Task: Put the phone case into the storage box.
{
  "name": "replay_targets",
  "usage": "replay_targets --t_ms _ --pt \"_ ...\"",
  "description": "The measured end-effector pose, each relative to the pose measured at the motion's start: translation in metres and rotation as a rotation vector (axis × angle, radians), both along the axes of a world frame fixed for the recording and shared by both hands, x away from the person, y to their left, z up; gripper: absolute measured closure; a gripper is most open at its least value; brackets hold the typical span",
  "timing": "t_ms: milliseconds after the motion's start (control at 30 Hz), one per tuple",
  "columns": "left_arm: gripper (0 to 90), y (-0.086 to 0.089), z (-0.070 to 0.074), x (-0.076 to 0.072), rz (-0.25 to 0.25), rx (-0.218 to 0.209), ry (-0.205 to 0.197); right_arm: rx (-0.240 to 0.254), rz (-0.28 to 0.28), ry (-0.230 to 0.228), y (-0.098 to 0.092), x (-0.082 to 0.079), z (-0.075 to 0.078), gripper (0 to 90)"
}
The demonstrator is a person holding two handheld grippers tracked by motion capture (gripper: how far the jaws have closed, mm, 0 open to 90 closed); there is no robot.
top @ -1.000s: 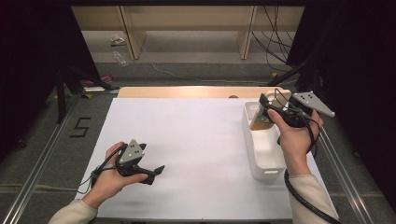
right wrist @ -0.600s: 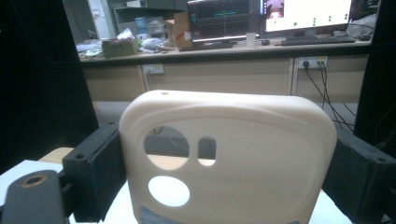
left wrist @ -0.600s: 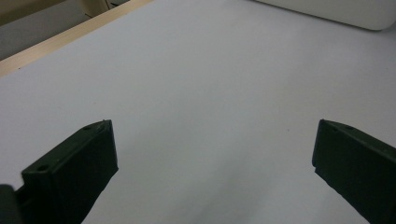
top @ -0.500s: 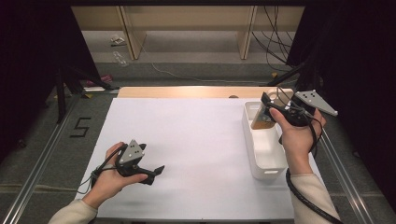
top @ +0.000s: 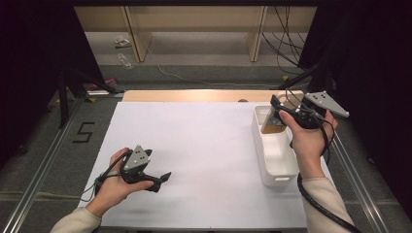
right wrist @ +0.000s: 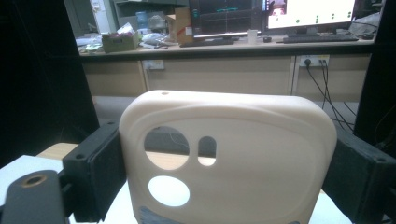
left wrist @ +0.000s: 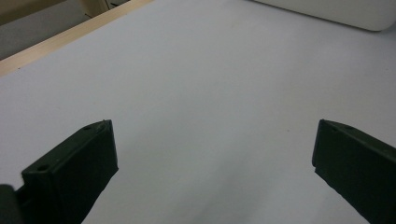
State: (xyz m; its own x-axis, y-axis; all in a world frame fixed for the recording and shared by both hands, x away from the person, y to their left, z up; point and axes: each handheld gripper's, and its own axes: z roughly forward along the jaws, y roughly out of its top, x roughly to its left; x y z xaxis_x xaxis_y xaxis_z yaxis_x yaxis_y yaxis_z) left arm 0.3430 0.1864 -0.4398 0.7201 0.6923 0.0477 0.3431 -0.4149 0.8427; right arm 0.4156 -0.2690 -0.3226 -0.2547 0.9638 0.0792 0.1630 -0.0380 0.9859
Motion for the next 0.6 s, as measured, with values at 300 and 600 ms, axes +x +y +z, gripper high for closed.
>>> replay_targets --t_ms 300,600 --pt "0.0 -0.0001 -0.0001 0.0001 0.000 -0.004 0.000 -0.012 -0.002 0.012 0.0000 0.0054 0.0002 12.0" --pt "0.0 -0.0001 -0.0002 0.0002 0.000 -0.006 0.001 -0.016 -0.002 0.019 0.0009 0.0105 0.0020 12.0"
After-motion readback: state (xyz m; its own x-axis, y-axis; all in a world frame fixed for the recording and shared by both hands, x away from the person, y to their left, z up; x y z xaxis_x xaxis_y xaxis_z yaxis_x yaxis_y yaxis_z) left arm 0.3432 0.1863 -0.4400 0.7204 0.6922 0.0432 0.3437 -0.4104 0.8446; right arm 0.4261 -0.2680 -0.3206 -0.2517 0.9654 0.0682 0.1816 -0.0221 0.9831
